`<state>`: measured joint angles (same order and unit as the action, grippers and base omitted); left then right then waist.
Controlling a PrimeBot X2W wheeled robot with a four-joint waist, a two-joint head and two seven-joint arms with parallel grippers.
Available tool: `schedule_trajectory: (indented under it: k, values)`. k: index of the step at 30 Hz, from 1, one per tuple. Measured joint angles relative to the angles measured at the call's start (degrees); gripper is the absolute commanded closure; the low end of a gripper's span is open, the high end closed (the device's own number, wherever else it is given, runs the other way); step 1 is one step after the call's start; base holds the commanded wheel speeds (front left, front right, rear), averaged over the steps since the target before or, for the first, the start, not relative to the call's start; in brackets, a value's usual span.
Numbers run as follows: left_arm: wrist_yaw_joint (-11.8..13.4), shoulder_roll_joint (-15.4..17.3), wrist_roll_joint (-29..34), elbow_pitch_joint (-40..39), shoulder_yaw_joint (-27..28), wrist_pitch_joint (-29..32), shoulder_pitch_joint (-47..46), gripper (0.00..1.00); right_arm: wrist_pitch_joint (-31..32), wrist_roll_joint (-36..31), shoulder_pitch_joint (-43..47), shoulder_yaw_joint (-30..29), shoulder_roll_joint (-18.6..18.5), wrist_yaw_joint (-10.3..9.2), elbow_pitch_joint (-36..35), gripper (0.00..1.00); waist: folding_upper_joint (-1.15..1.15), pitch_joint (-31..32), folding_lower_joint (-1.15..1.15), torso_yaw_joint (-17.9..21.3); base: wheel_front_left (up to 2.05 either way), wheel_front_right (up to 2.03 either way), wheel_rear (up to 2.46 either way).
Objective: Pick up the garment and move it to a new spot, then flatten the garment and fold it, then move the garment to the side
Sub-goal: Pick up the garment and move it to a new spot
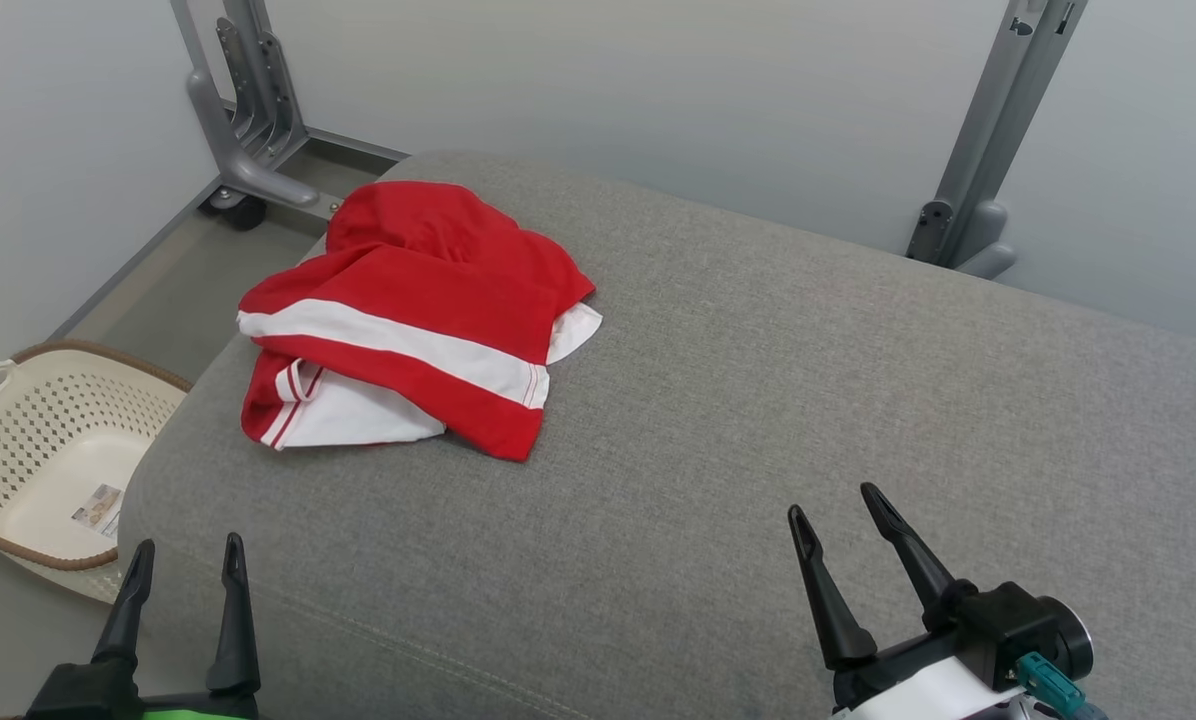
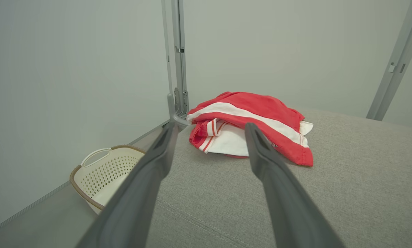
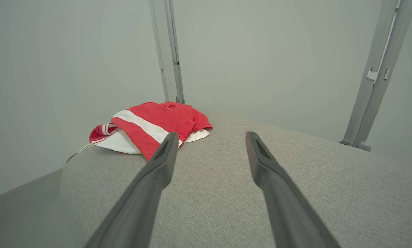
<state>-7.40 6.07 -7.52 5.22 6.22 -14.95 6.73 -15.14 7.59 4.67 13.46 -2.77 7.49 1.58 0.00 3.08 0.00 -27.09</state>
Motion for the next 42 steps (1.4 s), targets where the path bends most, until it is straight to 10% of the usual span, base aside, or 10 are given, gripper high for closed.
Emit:
schedule_trajectory:
  k: [11, 21, 31, 42]
  values:
    - [0.0, 2.7, -3.9, 2.1, -0.1, 0.0, -4.0, 0.0, 0.0, -1.5, -0.7, 0.2, 0.0, 0.0, 0.1, 0.0, 0.0, -2.2, 0.0, 0.4, 0.0, 0.0, 0.0]
    - [0.0, 13.8, -17.4, 14.3, -7.2, 0.0, -21.5, 0.0, 0.0, -7.0, -5.3, 0.6, 0.0, 0.0, 1.0, 0.0, 0.0, -9.2, 0.0, 0.9, 0.0, 0.0, 0.0]
    - [0.0, 32.1, -38.7, 23.1, -29.2, 0.3, -40.3, 0.0, 0.0, -13.1, -11.0, 0.3, 0.1, 0.0, 0.8, 0.0, 0.0, -19.4, 0.0, 2.1, 0.0, 0.0, 0.0]
    - [0.0, 39.5, -65.9, 21.1, -50.8, 11.5, -54.0, 0.0, 0.0, -17.5, -12.7, -0.5, 0.0, 0.0, 0.7, 0.0, 0.0, -28.9, 0.01, 3.5, 0.0, 0.0, 0.0]
